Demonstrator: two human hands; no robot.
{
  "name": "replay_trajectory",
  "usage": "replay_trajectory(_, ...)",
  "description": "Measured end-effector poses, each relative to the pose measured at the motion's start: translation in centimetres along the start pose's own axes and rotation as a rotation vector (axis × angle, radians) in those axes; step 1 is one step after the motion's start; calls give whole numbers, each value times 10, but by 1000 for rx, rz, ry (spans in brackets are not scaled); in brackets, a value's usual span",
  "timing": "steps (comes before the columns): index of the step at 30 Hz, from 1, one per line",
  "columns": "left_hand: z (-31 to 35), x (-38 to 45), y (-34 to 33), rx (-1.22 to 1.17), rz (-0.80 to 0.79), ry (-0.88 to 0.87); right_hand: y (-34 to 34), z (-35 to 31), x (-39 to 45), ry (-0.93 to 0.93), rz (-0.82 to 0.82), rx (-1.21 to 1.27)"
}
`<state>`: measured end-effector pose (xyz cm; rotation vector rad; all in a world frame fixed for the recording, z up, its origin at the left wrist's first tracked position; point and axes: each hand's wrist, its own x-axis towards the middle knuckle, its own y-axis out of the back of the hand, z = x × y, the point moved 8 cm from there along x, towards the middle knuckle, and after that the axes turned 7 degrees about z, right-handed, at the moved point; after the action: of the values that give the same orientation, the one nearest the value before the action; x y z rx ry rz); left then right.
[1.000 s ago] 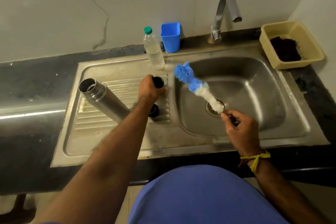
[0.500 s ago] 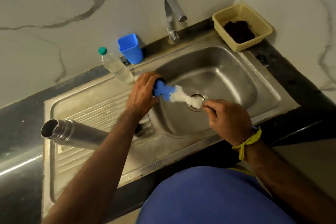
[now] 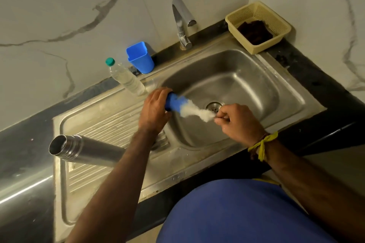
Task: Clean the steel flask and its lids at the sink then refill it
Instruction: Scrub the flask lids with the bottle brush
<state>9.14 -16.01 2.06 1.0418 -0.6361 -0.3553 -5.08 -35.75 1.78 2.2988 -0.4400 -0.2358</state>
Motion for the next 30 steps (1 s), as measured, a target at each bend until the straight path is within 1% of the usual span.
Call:
replay_trajectory(2, 1, 1, 5, 27, 15, -25, -22, 8, -5, -225, -236, 303)
replay_trajectory(3, 1, 1, 8, 43, 18, -40, -28, 11, -10, -307, -322, 399)
replay_trajectory(4, -1, 0, 10, 51, 17, -37, -28, 11, -11, -309, -361, 418)
replay_trajectory(5, -3, -2, 11, 47, 17, -18, -24, 12, -9, -246, -346, 370)
replay_trajectory(7, -4, -7, 12, 31, 18, 19, -11, 9, -5, -62, -216, 147)
replay_trajectory(9, 3, -12, 6, 60, 8, -5, -4, 0, -5, 49, -106, -9)
replay_trajectory(10, 6, -13, 4, 77, -2, -21, -3, -5, -5, 74, -65, -90)
replay_trajectory(12, 1, -12, 5, 78, -21, 14, -2, -14, -5, 111, -20, -231)
replay_trajectory(13, -6, -12, 8, 63, -29, 58, -2, -19, -6, 134, -21, -234)
replay_trajectory(14, -13, -13, 13, 49, -26, 103, -2, -22, -6, 141, -44, -180)
replay_trajectory(15, -17, -14, 17, 46, -14, 128, -5, -21, -5, 106, -96, -63)
replay_trajectory(16, -16, -15, 21, 63, -2, 121, -11, -18, -6, -6, -191, 97)
replay_trajectory(18, -5, -18, 22, 123, 2, 32, -27, -7, -16, -300, -403, 354)
replay_trajectory(19, 0, -21, 19, 144, -8, -14, -29, -7, -18, -347, -450, 400)
replay_trajectory(20, 2, -23, 16, 145, -24, -21, -26, -10, -15, -282, -434, 358)
replay_trajectory(21, -2, -24, 14, 126, -40, 17, -19, -14, -8, -140, -365, 229)
replay_trajectory(22, -7, -23, 14, 106, -57, 73, -12, -17, -3, 15, -267, 32)
replay_trajectory(23, -11, -23, 13, 102, -78, 109, -3, -22, -1, 122, -163, -169)
replay_trajectory(24, -10, -24, 12, 117, -94, 106, 4, -25, 1, 178, -78, -297)
replay_trajectory(25, -7, -25, 11, 139, -99, 72, 9, -28, 3, 201, -18, -324)
replay_trajectory(26, -2, -25, 12, 158, -90, 34, 8, -28, 5, 185, -6, -290)
replay_trajectory(28, 1, -24, 17, 160, -52, 19, -2, -22, 9, 91, -87, -101)
replay_trajectory(29, -5, -22, 19, 147, -35, 48, -7, -19, 10, 55, -144, -17)
replay_trajectory(30, -14, -19, 23, 124, -19, 112, -7, -17, 10, 45, -166, 21)
